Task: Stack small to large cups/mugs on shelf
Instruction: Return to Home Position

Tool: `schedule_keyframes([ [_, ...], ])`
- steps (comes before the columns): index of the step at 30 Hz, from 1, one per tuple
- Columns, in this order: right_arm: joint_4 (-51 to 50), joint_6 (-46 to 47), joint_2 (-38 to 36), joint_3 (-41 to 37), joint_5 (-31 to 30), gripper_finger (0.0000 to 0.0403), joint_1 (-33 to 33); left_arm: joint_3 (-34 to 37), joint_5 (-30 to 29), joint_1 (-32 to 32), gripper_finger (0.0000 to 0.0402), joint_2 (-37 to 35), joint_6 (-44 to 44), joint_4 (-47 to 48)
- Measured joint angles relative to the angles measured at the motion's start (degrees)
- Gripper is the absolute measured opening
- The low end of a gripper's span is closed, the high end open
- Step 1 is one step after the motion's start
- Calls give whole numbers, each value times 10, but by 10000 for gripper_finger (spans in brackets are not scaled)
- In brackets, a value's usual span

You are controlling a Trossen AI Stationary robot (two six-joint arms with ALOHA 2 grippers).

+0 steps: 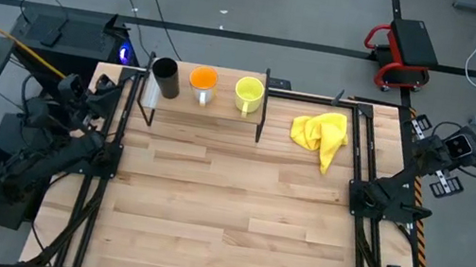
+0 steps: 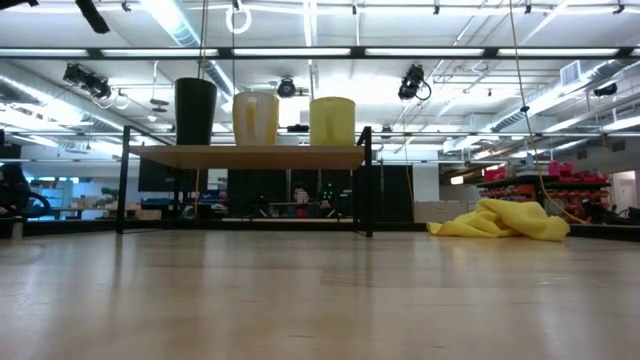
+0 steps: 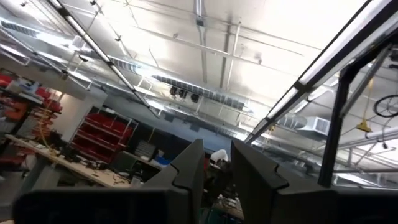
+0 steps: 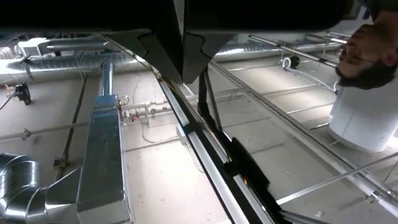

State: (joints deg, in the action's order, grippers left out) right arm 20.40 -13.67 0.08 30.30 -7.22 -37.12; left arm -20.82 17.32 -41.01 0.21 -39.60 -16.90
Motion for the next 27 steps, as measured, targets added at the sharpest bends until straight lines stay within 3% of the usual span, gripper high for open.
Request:
schedule_keyframes([
  [5, 0, 2, 0, 0, 0, 13, 0, 46, -1, 32, 83, 0, -19, -32],
  [12, -2, 16, 0, 0, -3, 13, 0, 132, -1, 115, 91, 0, -32, -208],
  [20, -9, 17, 0, 0, -9, 13, 0, 127, -7, 196, 82, 0, -9, -181],
  [27, -18, 18, 0, 0, -13, 13, 0, 111, -60, 253, 85, 0, 17, -59],
])
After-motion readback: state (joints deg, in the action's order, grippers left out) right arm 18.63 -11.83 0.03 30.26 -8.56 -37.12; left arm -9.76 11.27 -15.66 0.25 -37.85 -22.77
